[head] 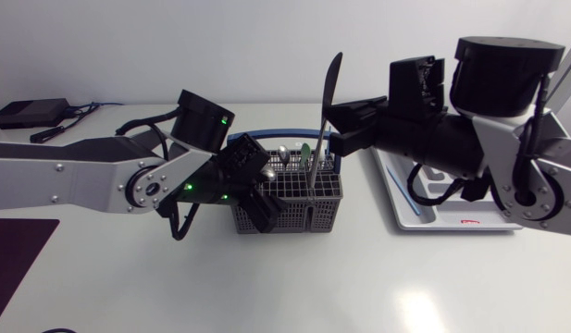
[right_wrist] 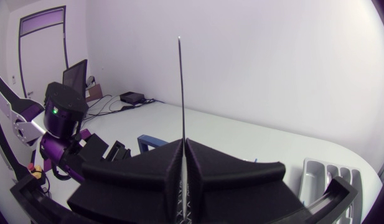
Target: Unload the cutlery basket into the drawer organizer.
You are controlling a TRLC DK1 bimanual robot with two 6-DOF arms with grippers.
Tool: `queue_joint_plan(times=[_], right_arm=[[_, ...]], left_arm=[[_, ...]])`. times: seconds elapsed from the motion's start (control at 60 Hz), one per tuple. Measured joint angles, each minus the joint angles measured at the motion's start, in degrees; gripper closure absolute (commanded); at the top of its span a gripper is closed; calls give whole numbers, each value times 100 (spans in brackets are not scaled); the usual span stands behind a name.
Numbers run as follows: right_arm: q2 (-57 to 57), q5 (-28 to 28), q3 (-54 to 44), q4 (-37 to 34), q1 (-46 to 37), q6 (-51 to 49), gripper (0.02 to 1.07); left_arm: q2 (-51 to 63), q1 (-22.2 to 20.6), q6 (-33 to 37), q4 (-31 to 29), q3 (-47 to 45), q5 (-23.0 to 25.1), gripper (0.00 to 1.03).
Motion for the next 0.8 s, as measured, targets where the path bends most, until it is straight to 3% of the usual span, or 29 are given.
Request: queue_joint_plan(times=[0.15, 0.467, 0.8], right_arm=[[-164, -387, 0, -20, -186, 83, 97], [-518, -1266, -2, -136, -568, 361, 97], [-695, -1609, -2, -170, -612, 518, 97]], left_arm=[[0, -79, 0, 13, 22, 74, 8], [-2, 249, -125, -439, 623, 1939, 8], [61, 479, -304, -538, 1012, 3171, 8]])
